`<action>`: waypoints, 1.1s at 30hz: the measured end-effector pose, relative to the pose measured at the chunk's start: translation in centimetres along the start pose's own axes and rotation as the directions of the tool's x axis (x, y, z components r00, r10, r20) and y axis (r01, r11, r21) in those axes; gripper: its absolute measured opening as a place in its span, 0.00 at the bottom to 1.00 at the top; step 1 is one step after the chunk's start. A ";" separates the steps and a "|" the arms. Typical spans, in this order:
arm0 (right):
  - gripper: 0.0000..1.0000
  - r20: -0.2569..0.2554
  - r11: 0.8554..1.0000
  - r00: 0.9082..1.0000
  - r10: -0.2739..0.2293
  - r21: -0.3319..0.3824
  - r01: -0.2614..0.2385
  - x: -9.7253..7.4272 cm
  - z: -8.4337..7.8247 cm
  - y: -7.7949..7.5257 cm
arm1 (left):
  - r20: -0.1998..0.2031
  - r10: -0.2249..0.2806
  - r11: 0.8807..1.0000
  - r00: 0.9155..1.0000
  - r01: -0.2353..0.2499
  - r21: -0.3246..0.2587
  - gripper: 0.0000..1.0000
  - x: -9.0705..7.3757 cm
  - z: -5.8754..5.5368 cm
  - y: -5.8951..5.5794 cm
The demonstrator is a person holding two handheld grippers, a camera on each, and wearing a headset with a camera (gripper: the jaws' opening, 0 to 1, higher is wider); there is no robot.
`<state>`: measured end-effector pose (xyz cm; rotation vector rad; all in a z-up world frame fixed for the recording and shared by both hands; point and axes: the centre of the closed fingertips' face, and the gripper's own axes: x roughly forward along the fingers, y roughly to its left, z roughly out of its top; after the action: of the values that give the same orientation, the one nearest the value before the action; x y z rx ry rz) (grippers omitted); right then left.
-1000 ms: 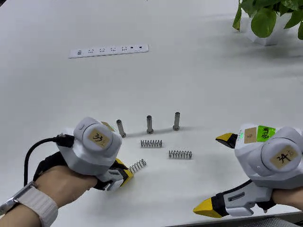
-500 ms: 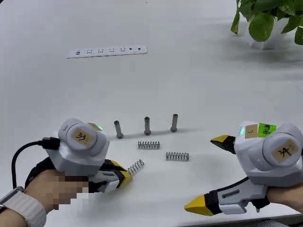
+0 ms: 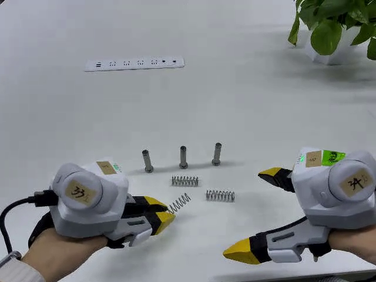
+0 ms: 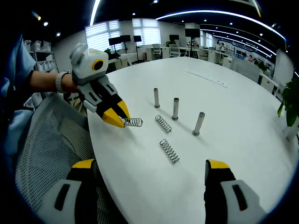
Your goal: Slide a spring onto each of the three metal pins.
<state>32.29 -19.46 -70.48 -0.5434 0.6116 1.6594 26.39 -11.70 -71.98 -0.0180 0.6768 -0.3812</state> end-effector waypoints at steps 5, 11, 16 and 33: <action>0.96 0.019 1.000 1.000 0.015 0.004 -0.015 0.1 0.7 0.4 | 0.035 -0.047 0.998 0.998 0.046 0.041 0.10 -0.1 0.9 -1.3; 0.95 0.092 0.997 0.995 0.044 0.062 -0.050 -0.1 2.6 0.9 | 0.061 -0.112 0.990 0.992 0.106 0.093 0.10 -0.2 1.6 -2.7; 0.89 0.127 0.992 0.989 0.075 0.092 -0.087 -0.5 3.6 1.2 | 0.074 -0.137 0.984 0.988 0.127 0.122 0.10 -0.4 2.0 -3.0; 0.42 0.171 0.972 0.964 0.206 0.080 -0.222 -0.1 4.8 4.0 | 0.074 -0.197 0.967 0.978 0.182 0.177 0.10 -1.0 1.7 -3.4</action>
<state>28.29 -16.93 -66.42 -0.2742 0.6460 1.8450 25.61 -14.70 -69.59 0.0613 0.5525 -0.6180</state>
